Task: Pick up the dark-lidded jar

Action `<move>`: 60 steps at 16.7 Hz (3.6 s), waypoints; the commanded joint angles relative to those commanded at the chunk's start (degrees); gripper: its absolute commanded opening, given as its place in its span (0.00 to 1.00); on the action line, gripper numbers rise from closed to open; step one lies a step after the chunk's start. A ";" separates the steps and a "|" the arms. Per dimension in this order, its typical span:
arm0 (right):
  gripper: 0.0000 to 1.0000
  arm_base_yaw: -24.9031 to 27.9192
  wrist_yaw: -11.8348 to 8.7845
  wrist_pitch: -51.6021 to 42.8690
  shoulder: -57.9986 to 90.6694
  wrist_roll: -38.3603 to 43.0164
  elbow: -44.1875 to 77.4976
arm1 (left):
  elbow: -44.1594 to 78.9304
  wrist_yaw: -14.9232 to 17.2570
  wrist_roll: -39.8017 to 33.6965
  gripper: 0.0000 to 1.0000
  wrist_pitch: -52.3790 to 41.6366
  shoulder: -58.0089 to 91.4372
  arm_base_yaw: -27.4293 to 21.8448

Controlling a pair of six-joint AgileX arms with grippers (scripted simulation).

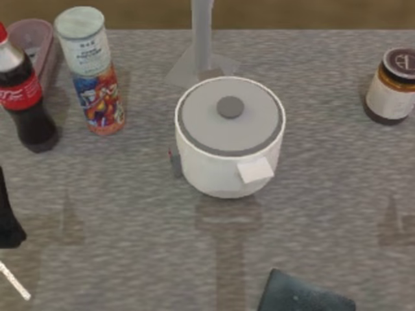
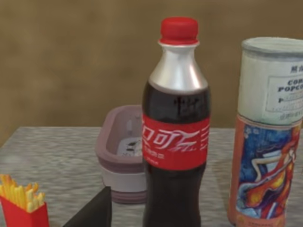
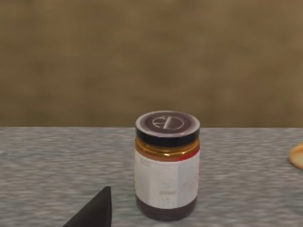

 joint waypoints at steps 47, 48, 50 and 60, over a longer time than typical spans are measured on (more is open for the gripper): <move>1.00 -1.33 -5.83 -76.85 147.03 -32.72 143.50 | 0.00 0.00 0.00 1.00 0.00 0.00 0.00; 1.00 -1.19 -5.83 -75.47 147.14 -32.64 142.27 | 0.00 0.00 0.00 1.00 0.00 0.00 0.00; 1.00 -0.96 -5.79 -72.43 147.40 -32.41 139.51 | 0.00 0.00 0.00 1.00 0.00 0.00 0.00; 0.77 -0.67 -5.73 -68.63 147.74 -32.11 136.08 | 0.00 0.00 0.00 1.00 0.00 0.00 0.00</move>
